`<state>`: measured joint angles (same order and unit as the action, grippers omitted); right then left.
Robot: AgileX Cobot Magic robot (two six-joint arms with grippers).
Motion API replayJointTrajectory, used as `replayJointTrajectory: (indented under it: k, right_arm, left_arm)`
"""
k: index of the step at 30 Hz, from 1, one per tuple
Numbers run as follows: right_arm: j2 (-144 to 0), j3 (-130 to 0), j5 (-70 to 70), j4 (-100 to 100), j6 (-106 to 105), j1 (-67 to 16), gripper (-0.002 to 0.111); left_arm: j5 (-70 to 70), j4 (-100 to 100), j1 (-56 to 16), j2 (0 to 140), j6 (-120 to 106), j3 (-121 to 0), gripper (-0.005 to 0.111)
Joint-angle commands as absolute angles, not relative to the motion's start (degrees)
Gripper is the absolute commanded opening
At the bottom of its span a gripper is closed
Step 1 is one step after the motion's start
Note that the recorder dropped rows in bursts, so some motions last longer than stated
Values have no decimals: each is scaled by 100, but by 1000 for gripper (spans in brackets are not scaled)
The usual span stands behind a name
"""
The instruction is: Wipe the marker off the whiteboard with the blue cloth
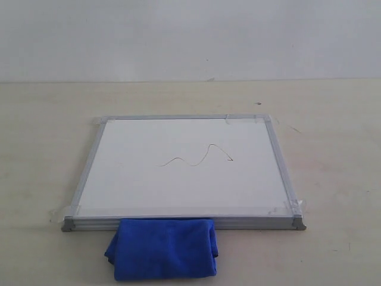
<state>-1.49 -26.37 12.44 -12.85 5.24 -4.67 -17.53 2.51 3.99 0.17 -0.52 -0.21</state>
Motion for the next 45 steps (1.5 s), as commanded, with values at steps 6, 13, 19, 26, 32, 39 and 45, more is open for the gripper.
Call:
replayJointTrajectory:
  k: [6, 13, 19, 26, 32, 39, 45]
  right_arm:
    - [-2377, -4542, 2895, -2086, -1537, -462, 0]
    - [-4574, -4868, 4520, -5069, -5933, -462, 0]
    - [-6166, -4868, 5143, -5462, -6695, -771, 14]
    - [-7443, -4868, 4529, -5441, -7168, -2261, 47]
    - [-8863, -4868, 3029, -5416, -8030, -3821, 69]
    - [-10002, -4868, 2054, -5416, -8308, -4200, 69]
    - [-10392, -4868, 1407, -5416, -8431, -4200, 69]
  left_arm:
    - [-1737, 232, 406, 0, 0, 0, 5]
    - [-1737, 232, 406, 0, 0, 0, 5]
    - [-1737, 232, 406, 0, 0, 0, 5]
    - [-1737, 232, 406, 0, 0, 0, 5]
    - [-1737, 232, 406, 0, 0, 0, 5]
    - [-1737, 232, 406, 0, 0, 0, 5]
    - [-1737, 232, 406, 0, 0, 0, 5]
